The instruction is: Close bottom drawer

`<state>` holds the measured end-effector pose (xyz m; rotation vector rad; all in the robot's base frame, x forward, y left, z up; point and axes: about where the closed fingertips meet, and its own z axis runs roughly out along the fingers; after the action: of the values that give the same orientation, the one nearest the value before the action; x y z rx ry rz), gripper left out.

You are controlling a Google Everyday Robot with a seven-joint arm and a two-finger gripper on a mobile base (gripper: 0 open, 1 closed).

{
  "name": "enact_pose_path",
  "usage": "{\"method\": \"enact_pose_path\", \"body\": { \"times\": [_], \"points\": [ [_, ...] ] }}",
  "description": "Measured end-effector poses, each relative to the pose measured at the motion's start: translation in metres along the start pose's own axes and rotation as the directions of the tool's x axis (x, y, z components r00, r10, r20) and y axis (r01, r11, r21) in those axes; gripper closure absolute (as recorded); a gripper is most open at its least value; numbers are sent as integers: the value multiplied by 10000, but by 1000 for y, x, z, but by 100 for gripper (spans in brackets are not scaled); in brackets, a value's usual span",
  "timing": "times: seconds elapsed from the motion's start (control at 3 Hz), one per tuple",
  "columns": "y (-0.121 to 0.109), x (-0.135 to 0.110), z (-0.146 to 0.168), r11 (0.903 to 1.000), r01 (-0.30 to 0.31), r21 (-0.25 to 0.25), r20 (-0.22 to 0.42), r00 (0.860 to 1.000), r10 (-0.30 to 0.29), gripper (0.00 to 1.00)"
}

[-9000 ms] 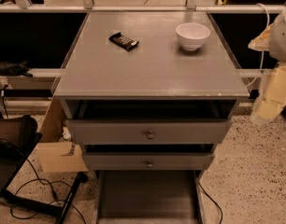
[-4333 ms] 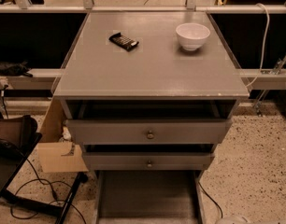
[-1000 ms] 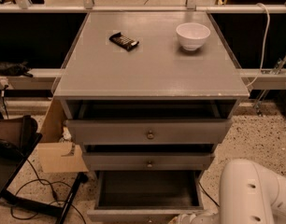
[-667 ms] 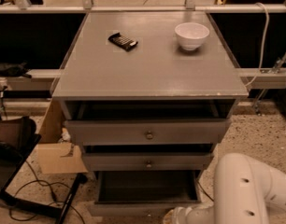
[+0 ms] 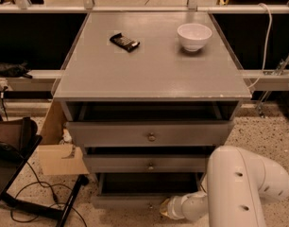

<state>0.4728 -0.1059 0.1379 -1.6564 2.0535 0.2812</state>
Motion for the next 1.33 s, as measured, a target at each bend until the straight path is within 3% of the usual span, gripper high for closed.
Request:
{"method": "enact_pose_path", "body": {
  "times": [0.67,1.33],
  "points": [
    [-50,-38,2,9970,607,480,85,9981,-611,100],
    [-51,-38,2,9969,612,488,88,9981,-617,58]
  ]
}}
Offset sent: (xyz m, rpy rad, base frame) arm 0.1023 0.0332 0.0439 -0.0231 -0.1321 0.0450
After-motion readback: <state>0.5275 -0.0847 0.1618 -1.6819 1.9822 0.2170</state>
